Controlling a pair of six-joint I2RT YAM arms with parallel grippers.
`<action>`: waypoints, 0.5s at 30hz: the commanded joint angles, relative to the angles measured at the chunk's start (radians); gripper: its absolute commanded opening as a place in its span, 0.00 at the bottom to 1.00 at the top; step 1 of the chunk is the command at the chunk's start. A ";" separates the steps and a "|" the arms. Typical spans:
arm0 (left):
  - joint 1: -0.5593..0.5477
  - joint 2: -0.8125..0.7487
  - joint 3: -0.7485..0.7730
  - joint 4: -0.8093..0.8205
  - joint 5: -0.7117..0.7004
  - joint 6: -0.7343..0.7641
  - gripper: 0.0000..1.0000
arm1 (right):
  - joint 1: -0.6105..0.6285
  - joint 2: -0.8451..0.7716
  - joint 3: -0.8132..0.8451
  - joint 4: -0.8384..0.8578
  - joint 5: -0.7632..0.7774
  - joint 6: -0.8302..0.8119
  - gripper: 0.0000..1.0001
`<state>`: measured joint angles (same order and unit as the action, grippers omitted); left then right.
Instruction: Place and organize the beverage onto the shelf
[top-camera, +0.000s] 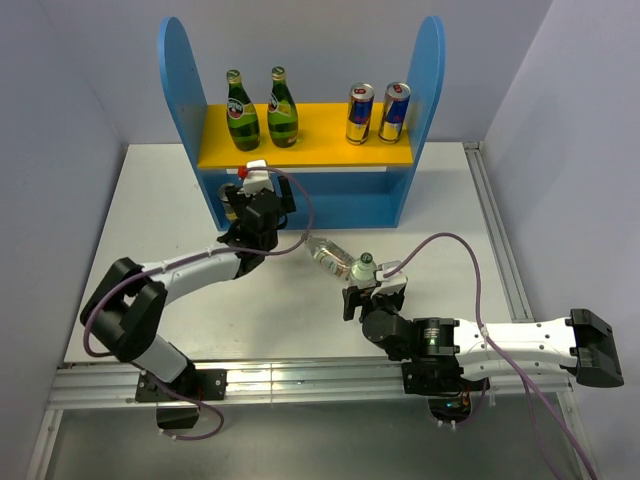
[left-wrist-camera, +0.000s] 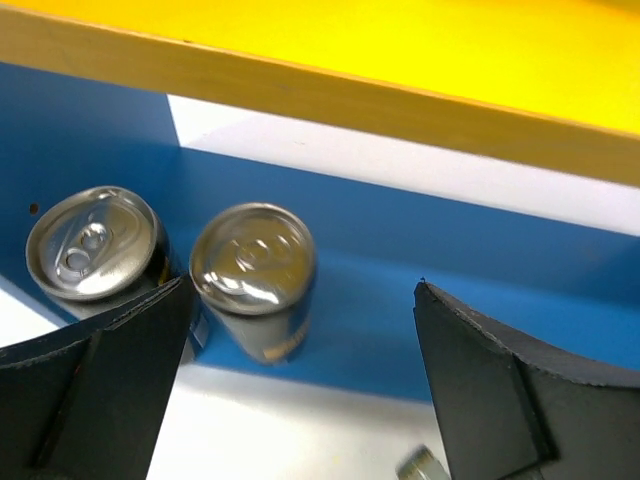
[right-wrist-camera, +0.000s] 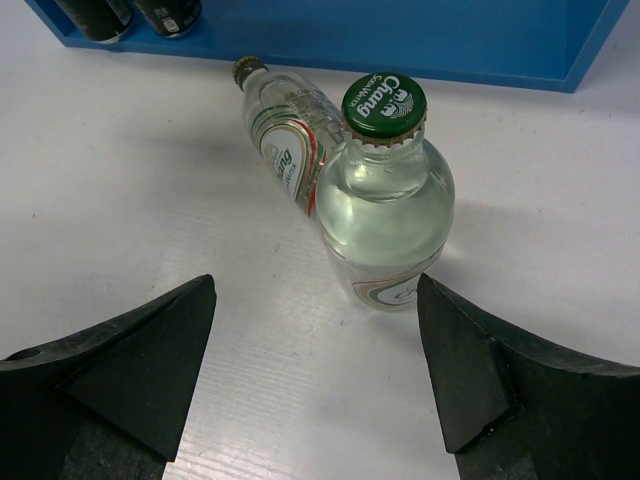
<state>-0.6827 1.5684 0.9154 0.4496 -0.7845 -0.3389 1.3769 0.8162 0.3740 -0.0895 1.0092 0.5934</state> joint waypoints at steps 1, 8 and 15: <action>-0.054 -0.103 0.043 -0.134 -0.068 -0.040 0.98 | 0.008 0.001 0.039 0.020 0.032 0.005 0.88; -0.184 -0.176 0.196 -0.582 -0.084 -0.334 0.97 | 0.007 -0.014 0.032 0.023 0.028 0.000 0.88; -0.195 -0.116 0.293 -0.799 0.212 -0.679 0.95 | 0.007 -0.025 0.031 0.020 0.026 0.002 0.88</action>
<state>-0.8764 1.4227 1.1511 -0.1673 -0.7166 -0.7845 1.3769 0.8097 0.3740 -0.0895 1.0092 0.5930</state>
